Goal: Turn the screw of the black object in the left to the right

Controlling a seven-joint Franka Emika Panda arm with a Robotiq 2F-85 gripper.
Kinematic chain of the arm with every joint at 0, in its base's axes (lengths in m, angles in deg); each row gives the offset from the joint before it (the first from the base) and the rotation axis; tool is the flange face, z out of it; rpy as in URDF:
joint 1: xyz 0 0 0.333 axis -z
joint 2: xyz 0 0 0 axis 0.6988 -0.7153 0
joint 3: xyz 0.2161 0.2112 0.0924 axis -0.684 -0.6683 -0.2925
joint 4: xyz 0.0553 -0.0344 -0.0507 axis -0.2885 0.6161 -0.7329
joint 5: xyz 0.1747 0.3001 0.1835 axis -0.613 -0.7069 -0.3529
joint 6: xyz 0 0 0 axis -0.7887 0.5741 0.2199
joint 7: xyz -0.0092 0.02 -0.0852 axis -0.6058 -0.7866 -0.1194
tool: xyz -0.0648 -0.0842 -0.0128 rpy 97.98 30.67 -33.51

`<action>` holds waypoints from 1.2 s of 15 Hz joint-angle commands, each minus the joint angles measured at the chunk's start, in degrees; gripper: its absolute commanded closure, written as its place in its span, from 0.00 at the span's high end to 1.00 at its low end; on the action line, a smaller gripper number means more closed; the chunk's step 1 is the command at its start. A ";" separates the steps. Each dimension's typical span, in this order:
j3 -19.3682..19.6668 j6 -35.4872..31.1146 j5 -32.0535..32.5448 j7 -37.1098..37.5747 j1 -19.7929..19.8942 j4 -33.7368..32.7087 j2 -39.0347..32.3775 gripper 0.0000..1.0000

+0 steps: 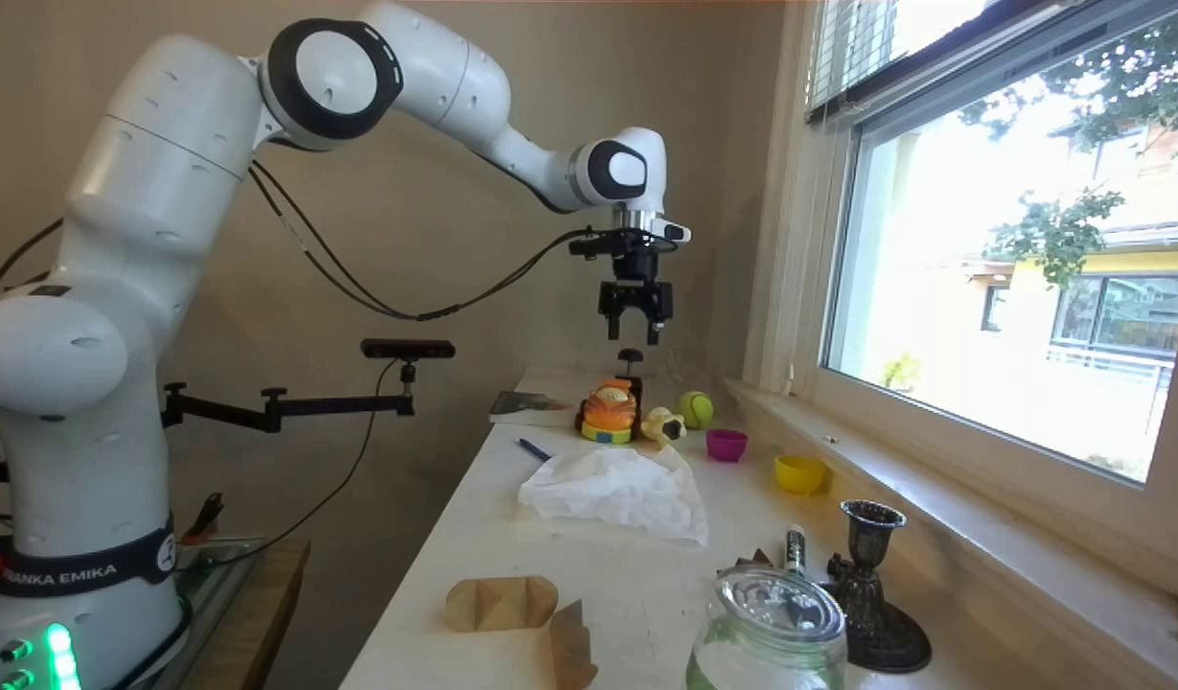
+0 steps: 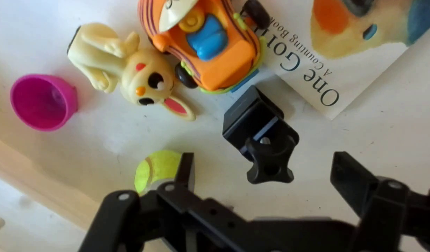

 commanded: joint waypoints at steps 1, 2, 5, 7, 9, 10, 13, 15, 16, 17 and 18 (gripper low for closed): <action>-2.37 -5.54 -1.34 -10.55 2.18 2.19 0.63 1.00; -2.96 -6.25 -2.25 -13.59 2.68 2.31 0.52 1.00; -4.38 -5.28 -4.16 -20.65 3.68 2.24 0.06 1.00; -4.54 -4.15 -4.07 -22.44 3.86 2.00 -0.10 1.00; -4.51 -3.12 -3.25 -23.52 3.88 1.81 -0.06 1.00; -4.43 -2.70 -2.85 -24.04 3.91 1.85 0.03 1.00; -4.59 -1.50 -3.19 -27.08 4.49 2.06 0.16 1.00; -4.76 -0.49 -3.50 -29.54 4.88 2.25 0.18 1.00; -4.81 -0.03 -3.48 -30.57 5.02 2.28 0.15 1.00; -4.85 0.26 -3.54 -31.44 5.17 2.26 0.14 0.91; -4.80 0.35 -3.45 -32.02 5.21 2.30 0.17 0.74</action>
